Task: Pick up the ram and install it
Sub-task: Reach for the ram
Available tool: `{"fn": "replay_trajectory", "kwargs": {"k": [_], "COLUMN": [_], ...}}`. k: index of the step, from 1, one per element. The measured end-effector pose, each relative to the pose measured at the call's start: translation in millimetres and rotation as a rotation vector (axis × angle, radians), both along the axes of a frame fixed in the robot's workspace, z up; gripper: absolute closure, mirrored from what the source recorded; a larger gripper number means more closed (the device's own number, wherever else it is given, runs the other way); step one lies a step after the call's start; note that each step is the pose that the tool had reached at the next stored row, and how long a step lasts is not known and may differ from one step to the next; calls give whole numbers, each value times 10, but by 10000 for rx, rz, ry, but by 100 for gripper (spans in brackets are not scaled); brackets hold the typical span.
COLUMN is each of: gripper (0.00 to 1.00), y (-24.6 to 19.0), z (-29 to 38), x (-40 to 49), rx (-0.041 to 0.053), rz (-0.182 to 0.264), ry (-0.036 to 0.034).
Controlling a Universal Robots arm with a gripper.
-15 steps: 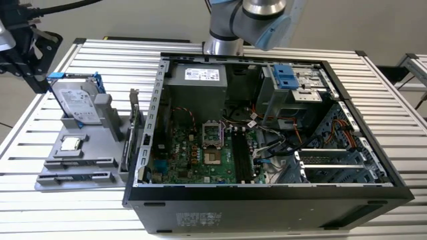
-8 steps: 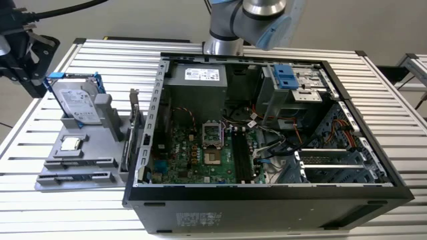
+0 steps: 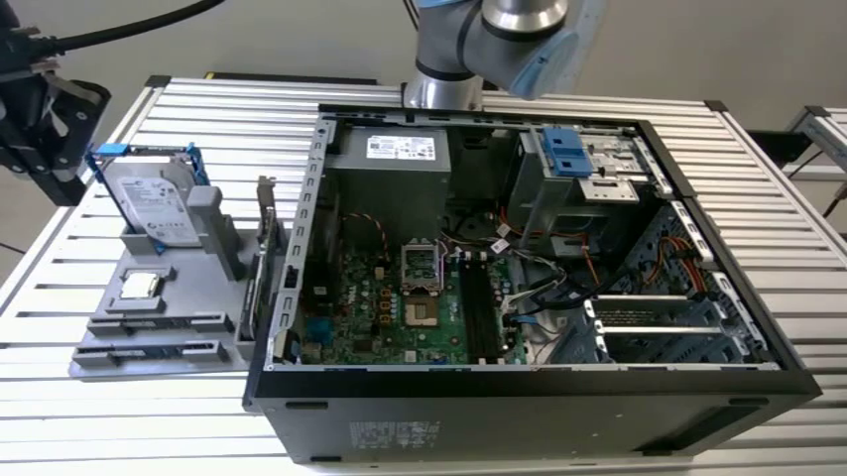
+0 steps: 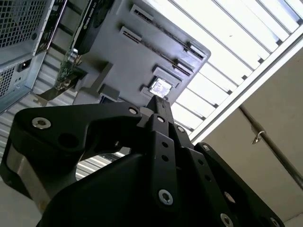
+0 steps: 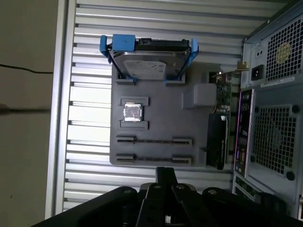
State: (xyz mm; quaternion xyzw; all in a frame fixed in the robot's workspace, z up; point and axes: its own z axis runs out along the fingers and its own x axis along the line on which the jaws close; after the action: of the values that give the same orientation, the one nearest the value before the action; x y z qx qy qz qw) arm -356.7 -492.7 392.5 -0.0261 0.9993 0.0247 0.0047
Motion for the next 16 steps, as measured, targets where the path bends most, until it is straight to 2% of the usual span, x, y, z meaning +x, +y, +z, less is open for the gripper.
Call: {"fn": "replay_trajectory", "kwargs": {"k": [11, 16], "gripper": [100, 100], "y": [-155, -168], "z": [0, 0], "x": [0, 0], "rx": [0, 0], "rz": [0, -1], "ry": [0, 0]}}
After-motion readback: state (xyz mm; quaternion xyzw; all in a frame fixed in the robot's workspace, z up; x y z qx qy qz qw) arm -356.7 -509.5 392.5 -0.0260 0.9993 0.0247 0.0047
